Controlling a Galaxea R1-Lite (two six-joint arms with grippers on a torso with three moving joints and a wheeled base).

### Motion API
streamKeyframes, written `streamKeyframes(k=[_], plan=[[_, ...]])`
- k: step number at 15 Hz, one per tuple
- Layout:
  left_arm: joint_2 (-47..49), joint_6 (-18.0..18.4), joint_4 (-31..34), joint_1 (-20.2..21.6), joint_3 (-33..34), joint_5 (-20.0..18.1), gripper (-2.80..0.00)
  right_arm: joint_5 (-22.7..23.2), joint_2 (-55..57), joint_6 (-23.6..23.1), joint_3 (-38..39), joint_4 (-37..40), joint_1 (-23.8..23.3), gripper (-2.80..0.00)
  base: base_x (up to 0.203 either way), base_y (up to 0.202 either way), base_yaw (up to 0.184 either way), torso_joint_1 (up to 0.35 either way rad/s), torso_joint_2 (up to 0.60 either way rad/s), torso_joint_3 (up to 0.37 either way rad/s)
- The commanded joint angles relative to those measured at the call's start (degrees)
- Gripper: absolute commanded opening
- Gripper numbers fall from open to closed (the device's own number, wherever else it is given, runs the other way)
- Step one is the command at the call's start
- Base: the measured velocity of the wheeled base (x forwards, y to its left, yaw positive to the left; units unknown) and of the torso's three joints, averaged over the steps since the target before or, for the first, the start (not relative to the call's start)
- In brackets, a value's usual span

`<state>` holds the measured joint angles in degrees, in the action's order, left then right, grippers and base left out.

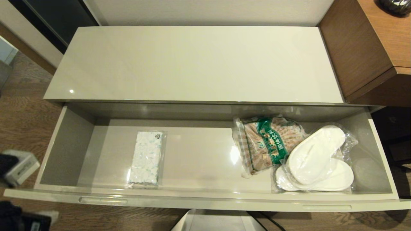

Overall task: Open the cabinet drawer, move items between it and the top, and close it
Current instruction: Close the drawer

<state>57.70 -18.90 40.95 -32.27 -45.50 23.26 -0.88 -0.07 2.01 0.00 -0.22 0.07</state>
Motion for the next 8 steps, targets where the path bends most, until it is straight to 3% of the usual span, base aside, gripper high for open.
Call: streamKeyframes(k=[1,3,6,8], plan=[[-2.4,-1.5,1.6,0.0,2.3,-3.5,-2.80,0.0,-0.8,0.0,0.2,0.0,0.1,-2.80,0.000,0.000,0.000,0.000,0.00,0.000],[1.1,-2.9,-6.6,0.0,9.1,-5.0,-2.80,0.0,-0.8,0.0,0.2,0.0,0.0,-2.80,0.000,0.000,0.000,0.000,0.00,0.000],[13.8,-5.2,-25.0,-0.1,25.3,-7.0,-2.80,0.0,-0.8,0.0,0.2,0.0,0.0,-2.80,0.000,0.000,0.000,0.000,0.00,0.000],[23.0,-7.7,-33.1,-0.2,26.6,-8.0,-2.80,0.0,-0.8,0.0,0.2,0.0,0.1,-2.80,0.000,0.000,0.000,0.000,0.00,0.000]])
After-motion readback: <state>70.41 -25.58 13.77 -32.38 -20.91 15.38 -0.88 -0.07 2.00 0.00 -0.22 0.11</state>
